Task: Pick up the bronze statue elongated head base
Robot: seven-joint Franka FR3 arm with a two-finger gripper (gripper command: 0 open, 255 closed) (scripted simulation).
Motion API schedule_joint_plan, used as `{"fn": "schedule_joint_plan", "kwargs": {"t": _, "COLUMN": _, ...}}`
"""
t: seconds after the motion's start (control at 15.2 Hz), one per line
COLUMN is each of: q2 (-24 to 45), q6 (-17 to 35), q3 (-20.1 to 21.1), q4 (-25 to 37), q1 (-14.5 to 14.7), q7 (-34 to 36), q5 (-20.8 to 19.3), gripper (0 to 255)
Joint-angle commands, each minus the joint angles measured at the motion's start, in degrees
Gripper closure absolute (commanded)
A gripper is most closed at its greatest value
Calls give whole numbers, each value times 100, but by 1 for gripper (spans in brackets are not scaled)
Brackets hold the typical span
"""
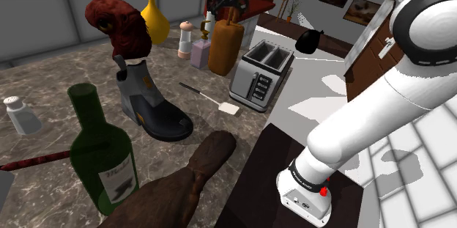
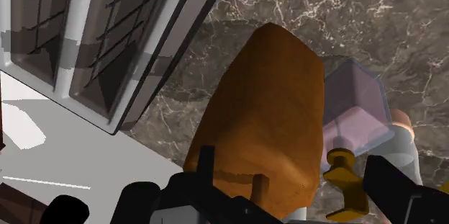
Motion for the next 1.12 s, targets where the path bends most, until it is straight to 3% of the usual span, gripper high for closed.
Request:
{"fn": "schedule_joint_plan", "kwargs": {"t": 0.0, "q2": 360, "q6": -252, "q3": 126, "q4": 451, "q1": -84, "q7": 658, "q5": -457, "gripper": 0}}
{"fn": "schedule_joint_plan", "kwargs": {"t": 0.46, "q2": 1743, "q6": -1602, "q3": 204, "q4": 2474, "q1": 27, "q7": 2291, "q5": -1978, "gripper": 0}}
{"fn": "schedule_joint_plan", "kwargs": {"t": 1.06, "q2": 1590, "q6": -1112, "q3": 153, "q4": 1746, "q1": -46, "q7": 2629, "q5": -1903, "gripper": 0}}
